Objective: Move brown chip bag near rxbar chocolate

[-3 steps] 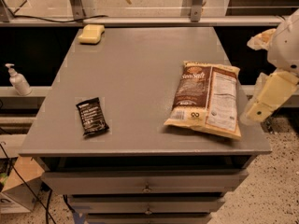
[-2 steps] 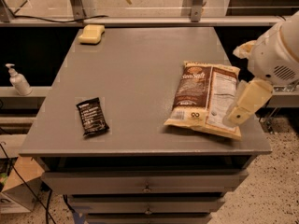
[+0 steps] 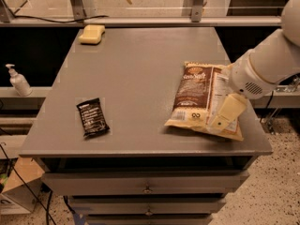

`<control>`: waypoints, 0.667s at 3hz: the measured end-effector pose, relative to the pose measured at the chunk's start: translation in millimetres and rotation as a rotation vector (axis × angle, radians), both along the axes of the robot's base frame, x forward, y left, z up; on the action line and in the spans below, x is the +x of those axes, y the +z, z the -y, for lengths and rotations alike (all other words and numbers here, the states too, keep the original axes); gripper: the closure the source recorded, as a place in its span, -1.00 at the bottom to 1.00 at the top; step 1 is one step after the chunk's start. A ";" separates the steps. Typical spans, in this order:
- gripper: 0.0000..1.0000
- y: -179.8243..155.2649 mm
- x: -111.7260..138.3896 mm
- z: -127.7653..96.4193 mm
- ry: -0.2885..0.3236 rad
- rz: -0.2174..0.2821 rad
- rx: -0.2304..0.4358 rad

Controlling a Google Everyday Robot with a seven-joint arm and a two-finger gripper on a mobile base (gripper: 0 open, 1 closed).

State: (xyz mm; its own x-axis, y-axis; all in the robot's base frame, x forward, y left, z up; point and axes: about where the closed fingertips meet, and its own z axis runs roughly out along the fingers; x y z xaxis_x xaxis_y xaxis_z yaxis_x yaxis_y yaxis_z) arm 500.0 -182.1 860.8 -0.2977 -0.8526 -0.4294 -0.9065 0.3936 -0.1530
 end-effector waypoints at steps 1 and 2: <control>-0.66 -19.7 5.3 -3.4 -0.016 -0.043 -0.006; -0.21 -20.0 8.1 -8.3 -0.030 -0.056 -0.015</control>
Offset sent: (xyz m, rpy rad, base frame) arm 0.0126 0.0124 -0.0195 -0.0242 0.0700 -0.0510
